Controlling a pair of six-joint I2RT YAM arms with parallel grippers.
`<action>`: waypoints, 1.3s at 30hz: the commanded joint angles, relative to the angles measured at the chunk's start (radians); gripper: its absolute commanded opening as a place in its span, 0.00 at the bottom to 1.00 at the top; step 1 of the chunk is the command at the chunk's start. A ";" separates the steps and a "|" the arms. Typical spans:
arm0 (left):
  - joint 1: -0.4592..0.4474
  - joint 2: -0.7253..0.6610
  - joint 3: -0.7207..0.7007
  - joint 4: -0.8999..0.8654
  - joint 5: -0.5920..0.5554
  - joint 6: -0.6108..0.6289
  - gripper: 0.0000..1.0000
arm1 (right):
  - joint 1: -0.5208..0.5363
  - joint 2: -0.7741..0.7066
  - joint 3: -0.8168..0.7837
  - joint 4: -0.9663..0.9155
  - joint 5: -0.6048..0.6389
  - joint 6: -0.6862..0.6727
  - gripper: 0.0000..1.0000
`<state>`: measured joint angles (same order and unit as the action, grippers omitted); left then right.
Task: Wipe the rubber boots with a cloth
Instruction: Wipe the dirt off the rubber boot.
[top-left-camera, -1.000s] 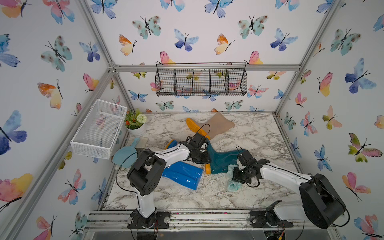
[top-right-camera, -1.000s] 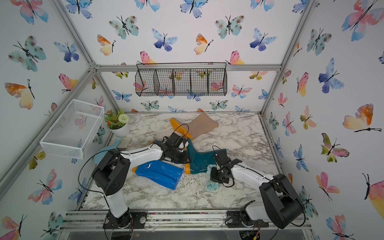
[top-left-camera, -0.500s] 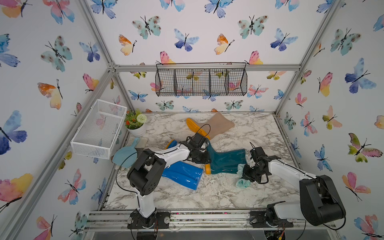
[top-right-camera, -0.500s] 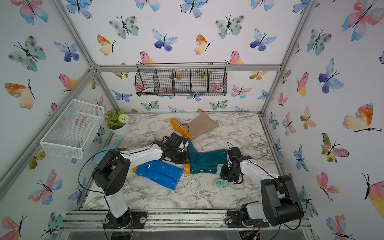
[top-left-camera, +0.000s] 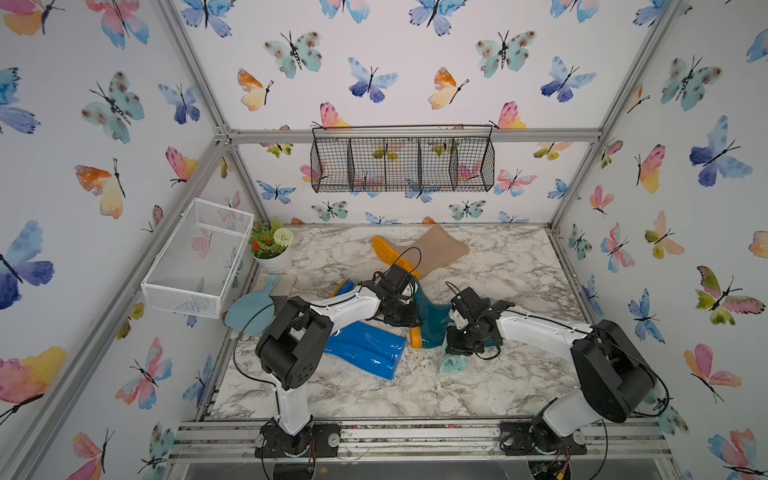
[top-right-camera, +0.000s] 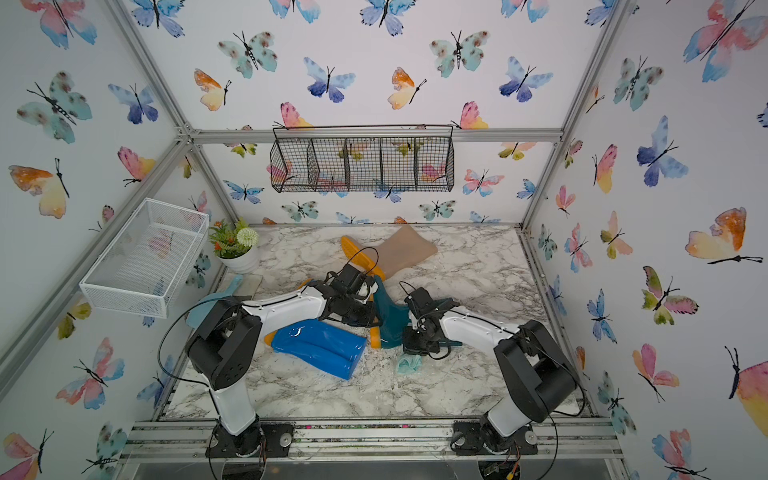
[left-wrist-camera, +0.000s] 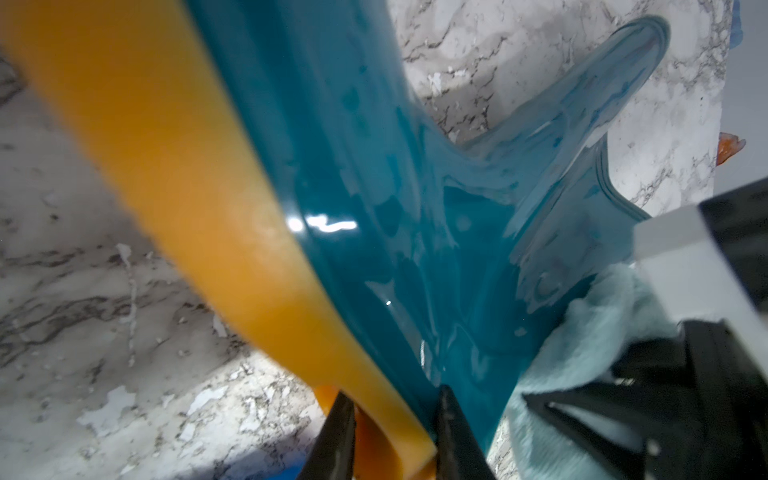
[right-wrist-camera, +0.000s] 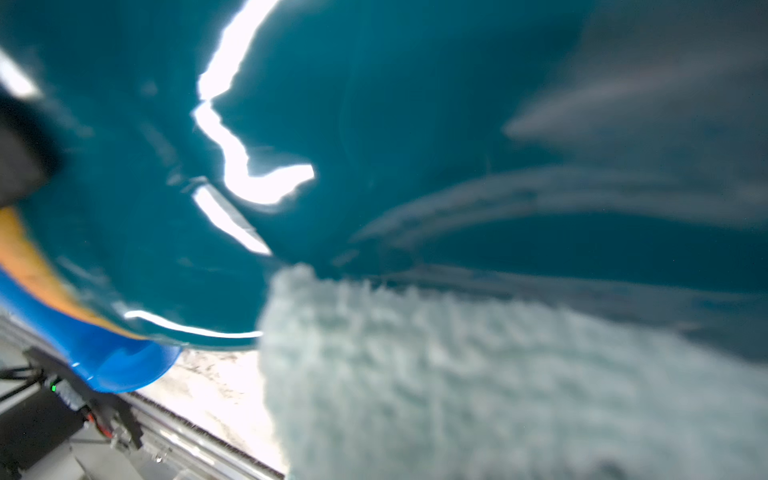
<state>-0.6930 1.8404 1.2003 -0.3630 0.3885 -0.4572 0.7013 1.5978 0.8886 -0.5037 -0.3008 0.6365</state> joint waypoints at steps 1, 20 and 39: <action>-0.016 0.060 0.008 0.043 0.038 0.069 0.00 | 0.048 0.023 0.074 0.142 -0.068 -0.042 0.02; -0.005 -0.191 -0.338 0.469 0.138 -0.184 0.60 | -0.242 0.149 0.417 0.151 -0.007 0.024 0.02; -0.005 -0.133 -0.269 0.232 -0.020 0.026 0.07 | -0.219 -0.006 -0.035 0.290 -0.162 0.029 0.02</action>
<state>-0.6937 1.6806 0.9226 -0.0849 0.4187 -0.5373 0.4603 1.6657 0.9356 -0.2020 -0.4225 0.6617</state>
